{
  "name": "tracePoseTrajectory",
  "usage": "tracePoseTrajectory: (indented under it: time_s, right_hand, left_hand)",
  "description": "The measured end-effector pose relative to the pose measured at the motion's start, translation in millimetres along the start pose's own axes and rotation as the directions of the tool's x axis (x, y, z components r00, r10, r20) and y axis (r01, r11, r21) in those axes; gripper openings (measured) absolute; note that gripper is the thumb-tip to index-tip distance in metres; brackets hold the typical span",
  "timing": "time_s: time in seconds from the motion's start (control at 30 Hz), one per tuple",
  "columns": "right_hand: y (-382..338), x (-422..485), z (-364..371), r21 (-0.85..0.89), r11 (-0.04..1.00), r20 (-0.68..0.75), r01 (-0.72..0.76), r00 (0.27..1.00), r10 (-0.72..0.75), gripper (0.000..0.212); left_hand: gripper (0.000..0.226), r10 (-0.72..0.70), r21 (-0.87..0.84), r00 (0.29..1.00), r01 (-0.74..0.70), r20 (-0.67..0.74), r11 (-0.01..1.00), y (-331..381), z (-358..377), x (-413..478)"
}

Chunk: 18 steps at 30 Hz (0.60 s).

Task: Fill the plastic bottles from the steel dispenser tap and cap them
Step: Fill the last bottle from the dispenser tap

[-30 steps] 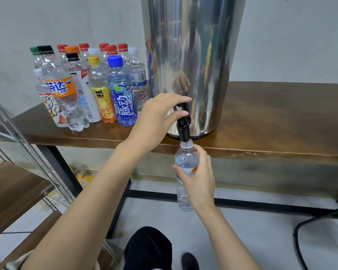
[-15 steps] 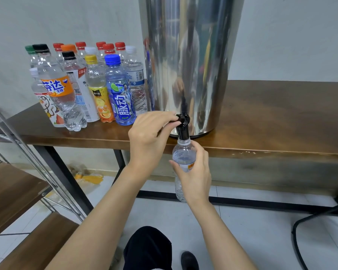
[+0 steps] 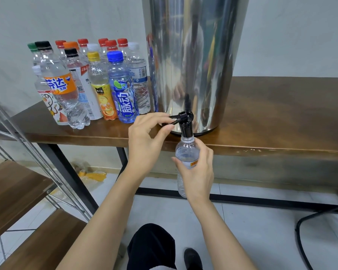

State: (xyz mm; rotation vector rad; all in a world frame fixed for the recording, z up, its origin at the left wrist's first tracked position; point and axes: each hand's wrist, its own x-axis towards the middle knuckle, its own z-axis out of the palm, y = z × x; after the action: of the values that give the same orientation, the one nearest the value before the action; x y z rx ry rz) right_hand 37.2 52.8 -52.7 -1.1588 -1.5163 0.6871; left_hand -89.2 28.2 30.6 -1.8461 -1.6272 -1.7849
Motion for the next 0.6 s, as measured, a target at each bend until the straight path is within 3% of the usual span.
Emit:
tracePoseTrajectory:
  time_s: [0.23,0.6]
  right_hand:
    - [-2,-1,1,0.039,0.999,0.004,-0.001,1.0,0.001,0.068]
    - [-2,-1,2,0.141,0.99,0.033,-0.006,0.999,0.001,0.066]
  left_hand:
    - [0.011,-0.014,-0.017,1.0,0.013,-0.019,1.0,-13,7,2]
    - [0.021,-0.094,-0.216,0.996,0.094,0.008,0.972,-14,8,3]
